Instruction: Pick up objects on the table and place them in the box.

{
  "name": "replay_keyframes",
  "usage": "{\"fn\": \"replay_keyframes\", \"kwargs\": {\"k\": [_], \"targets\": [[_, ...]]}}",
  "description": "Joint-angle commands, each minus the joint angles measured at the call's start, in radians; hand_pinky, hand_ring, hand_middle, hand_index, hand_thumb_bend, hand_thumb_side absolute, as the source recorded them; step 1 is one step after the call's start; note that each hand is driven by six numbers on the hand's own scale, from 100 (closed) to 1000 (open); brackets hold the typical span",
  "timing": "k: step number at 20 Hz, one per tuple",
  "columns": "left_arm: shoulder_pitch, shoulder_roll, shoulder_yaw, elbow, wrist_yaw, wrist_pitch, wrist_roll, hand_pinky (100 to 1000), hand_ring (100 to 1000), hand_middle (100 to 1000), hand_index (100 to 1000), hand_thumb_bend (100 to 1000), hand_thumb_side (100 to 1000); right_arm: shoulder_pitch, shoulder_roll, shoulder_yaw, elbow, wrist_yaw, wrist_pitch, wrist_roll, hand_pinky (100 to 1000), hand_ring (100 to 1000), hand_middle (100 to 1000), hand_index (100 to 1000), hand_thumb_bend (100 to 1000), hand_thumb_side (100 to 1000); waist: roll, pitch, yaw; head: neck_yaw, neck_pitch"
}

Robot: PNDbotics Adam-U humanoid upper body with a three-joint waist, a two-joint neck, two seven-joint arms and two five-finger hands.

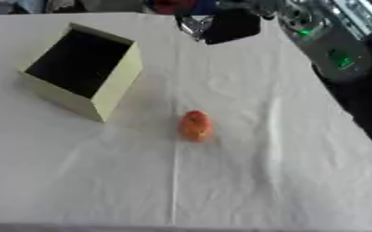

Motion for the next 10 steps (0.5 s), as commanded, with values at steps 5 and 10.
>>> {"fn": "replay_keyframes", "kwargs": {"k": [5,10], "targets": [[-0.001,0.031,0.002,-0.019,0.003,0.000,-0.003,527,608,662,746,100,687,0.017,-0.039,0.002,0.011,-0.044,-0.034,-0.003,888,862,769,854,100,902,-0.005,-0.017,-0.006,0.005,0.004],[-0.001,0.032,0.002,-0.019,0.001,0.003,-0.004,527,608,663,746,100,687,0.056,-0.049,0.005,-0.006,-0.057,-0.056,-0.029,890,865,771,856,100,913,-0.008,-0.019,-0.008,0.006,0.008]]}}
